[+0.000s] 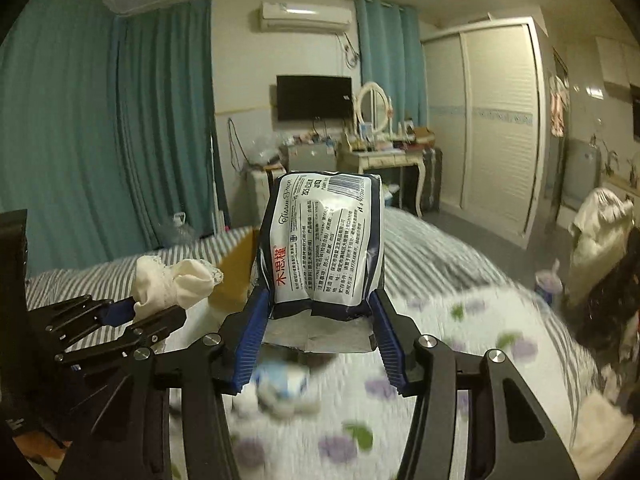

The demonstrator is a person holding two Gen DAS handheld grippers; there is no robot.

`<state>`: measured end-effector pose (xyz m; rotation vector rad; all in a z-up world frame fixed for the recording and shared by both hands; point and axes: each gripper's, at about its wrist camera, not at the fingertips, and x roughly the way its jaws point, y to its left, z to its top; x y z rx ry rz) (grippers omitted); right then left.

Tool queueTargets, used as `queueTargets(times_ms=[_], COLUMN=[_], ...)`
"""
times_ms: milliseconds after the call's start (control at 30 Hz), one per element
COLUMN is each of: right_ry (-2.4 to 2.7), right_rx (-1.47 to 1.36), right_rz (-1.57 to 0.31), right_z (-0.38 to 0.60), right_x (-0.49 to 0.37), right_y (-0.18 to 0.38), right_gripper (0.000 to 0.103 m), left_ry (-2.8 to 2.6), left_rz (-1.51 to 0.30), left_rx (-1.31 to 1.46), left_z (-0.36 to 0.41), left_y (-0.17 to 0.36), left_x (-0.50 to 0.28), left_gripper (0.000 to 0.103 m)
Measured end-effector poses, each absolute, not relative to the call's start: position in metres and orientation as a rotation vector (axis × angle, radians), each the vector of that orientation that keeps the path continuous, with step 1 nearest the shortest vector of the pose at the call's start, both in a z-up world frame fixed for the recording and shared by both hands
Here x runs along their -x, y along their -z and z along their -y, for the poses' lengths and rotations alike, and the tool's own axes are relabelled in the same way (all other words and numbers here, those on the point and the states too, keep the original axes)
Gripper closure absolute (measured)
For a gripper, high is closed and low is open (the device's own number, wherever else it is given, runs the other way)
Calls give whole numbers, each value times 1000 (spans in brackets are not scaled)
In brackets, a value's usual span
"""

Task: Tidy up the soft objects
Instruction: 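Carry the tissue pack and cream sock into the cardboard box and release both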

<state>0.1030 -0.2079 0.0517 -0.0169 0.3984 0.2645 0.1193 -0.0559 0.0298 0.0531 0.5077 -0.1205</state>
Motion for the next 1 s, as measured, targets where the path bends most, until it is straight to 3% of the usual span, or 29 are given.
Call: queueTargets(times_ms=[200, 500, 567, 633, 667, 833, 1000], right_ry=[-310, -326, -330, -317, -313, -301, -282], right_rx=[-1, -18, -36, -57, -63, -64, -37], right_rz=[-441, -567, -578, -584, -584, -552, -487], right_z=[186, 177, 180, 186, 188, 198, 204], right_x=[-193, -308, -318, -326, -327, -310, -262], right_y=[-53, 15, 27, 35, 36, 21, -36], right_gripper=[51, 50, 42, 34, 32, 28, 21], left_ry=[101, 72, 76, 65, 51, 26, 23], left_rz=[-530, -605, -624, -626, -615, -597, -518], left_rx=[-70, -96, -120, -113, -105, -83, -76], left_z=[49, 39, 41, 43, 42, 37, 28], left_y=[-25, 32, 42, 45, 44, 20, -38], left_x=[-196, -283, -294, -294, -293, -272, -220], left_gripper=[73, 70, 58, 24, 20, 18, 17])
